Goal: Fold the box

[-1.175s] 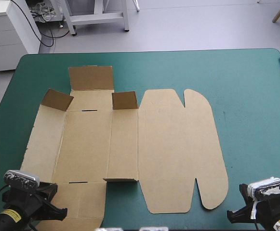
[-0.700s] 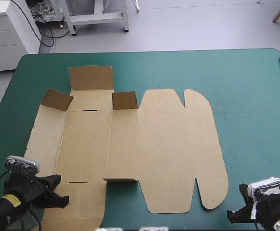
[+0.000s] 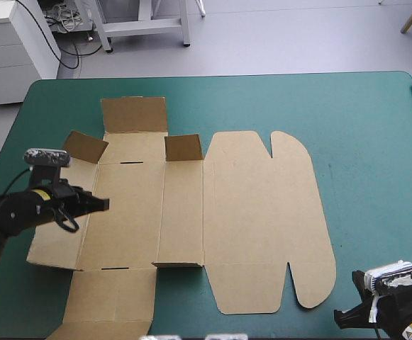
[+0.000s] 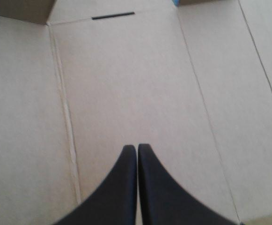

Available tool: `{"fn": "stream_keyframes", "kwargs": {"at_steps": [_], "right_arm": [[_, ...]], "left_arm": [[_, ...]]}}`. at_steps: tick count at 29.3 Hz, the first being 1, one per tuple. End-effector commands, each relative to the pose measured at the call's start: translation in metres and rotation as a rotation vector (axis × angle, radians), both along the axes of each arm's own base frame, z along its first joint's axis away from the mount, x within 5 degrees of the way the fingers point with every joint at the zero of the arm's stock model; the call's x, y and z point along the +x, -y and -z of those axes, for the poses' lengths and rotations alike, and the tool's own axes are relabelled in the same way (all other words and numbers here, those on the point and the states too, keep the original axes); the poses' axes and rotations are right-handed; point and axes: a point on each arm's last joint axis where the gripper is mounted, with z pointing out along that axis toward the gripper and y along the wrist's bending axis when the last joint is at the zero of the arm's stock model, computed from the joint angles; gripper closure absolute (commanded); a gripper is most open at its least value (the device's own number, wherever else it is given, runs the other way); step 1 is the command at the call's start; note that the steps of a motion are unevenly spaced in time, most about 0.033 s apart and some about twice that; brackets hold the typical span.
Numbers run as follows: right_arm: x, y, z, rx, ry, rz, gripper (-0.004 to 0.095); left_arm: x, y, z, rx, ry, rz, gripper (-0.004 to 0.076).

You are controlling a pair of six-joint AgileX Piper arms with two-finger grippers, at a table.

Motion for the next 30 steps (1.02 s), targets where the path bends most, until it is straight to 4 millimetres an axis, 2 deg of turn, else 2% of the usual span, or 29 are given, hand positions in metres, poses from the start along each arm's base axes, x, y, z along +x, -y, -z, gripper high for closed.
{"fn": "stream_keyframes", "kwargs": {"at_steps": [1, 4, 7, 11, 17, 21, 27, 30], "right_arm": [[0.003, 0.000, -0.011, 0.013, 0.068, 0.001, 0.0929], [0.003, 0.000, -0.011, 0.013, 0.068, 0.001, 0.0929], [0.003, 0.000, -0.011, 0.013, 0.068, 0.001, 0.0929], [0.003, 0.000, -0.011, 0.014, 0.068, 0.002, 0.0929], [0.003, 0.000, -0.011, 0.014, 0.068, 0.002, 0.0929], [0.003, 0.000, -0.011, 0.014, 0.068, 0.002, 0.0929], [0.003, 0.000, -0.011, 0.013, 0.068, 0.003, 0.0929], [0.003, 0.000, -0.011, 0.013, 0.068, 0.003, 0.0929]], "left_arm": [[0.037, -0.025, -0.021, -0.064, 0.078, -0.132, 0.0731], [0.052, -0.050, -0.027, -0.121, 0.093, -0.200, 0.0731], [0.058, -0.077, -0.034, -0.162, 0.112, -0.256, 0.0731], [0.050, -0.110, -0.036, -0.155, 0.107, -0.346, 0.0731], [0.027, -0.154, -0.032, -0.135, 0.074, -0.496, 0.0731], [0.015, -0.169, -0.027, -0.114, 0.022, -0.496, 0.0731], [0.012, -0.167, -0.026, -0.115, 0.002, -0.462, 0.0731], [0.011, -0.166, -0.024, -0.113, -0.024, -0.428, 0.0694]]}}
